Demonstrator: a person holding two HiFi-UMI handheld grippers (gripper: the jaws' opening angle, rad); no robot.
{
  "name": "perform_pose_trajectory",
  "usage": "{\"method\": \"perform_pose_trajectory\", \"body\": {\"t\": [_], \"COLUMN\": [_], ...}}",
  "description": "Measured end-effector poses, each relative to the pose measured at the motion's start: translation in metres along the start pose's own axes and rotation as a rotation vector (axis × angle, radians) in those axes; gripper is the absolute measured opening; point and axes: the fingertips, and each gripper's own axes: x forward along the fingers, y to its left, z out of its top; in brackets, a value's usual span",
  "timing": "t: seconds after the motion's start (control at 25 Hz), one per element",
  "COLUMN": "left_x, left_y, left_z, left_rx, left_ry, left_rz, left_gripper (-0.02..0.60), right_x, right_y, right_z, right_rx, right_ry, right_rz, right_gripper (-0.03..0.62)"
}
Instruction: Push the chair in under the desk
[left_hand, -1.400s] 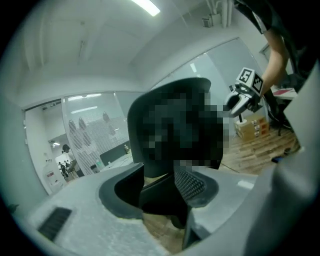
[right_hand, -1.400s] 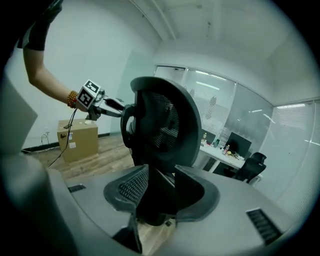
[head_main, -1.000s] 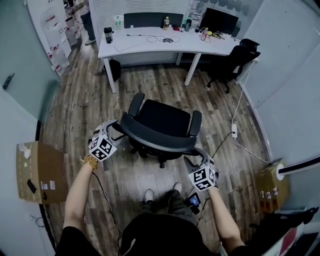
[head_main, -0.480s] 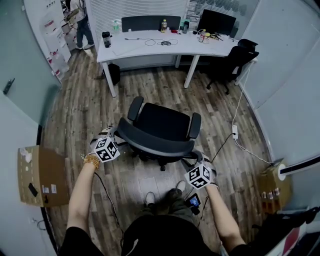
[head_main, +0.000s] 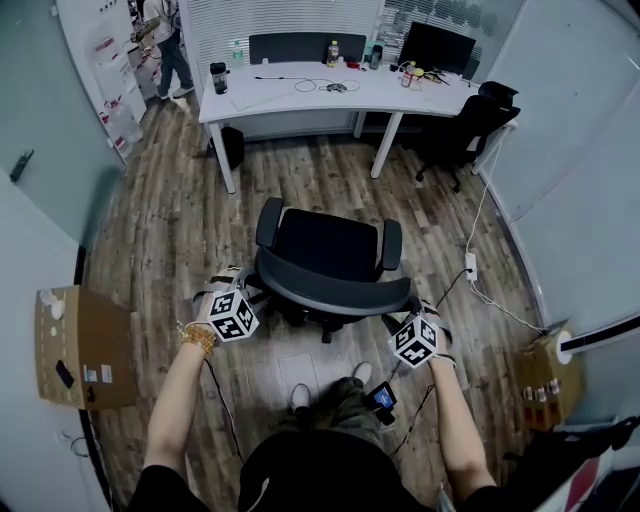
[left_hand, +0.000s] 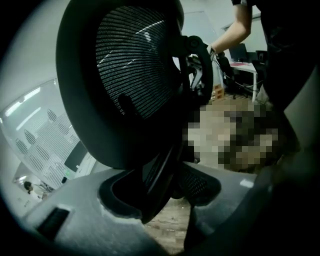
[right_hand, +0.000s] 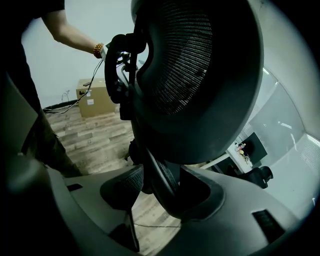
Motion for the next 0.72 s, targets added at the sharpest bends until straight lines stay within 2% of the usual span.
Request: {"method": "perform_pose_trajectory", "body": {"t": [0.16, 0.36, 0.56, 0.72], "left_x": [-0.004, -0.011, -0.012, -0.011], "left_y": [-0.019, -0.035, -0.039, -0.037], "left_z": [0.011, 0.020, 0.024, 0.025], "left_rx": [0.001, -0.012, -0.031, -0.038], "left_ry": [0.012, -0.013, -0.056, -0.047], "left_rz": [0.007, 0.011, 0.047, 0.035], "left_gripper": [0.225, 0.218, 0.216, 0.216], "right_x": [-0.006, -0.012, -0.012, -0.010], "right_y": [-0.002, 0.003, 0.000, -0.004], "right_z": [-0.013, -0.023, -0.026, -0.025], "right_rx": [-0.029, -0.033, -0.030, -0.038], "right_ry": [0.032, 0.038, 0.036, 0.032], "right_rz": [0.015, -0.032, -0.058, -0.047], "right_gripper": [0.227, 0.231, 0.239, 0.239]}}
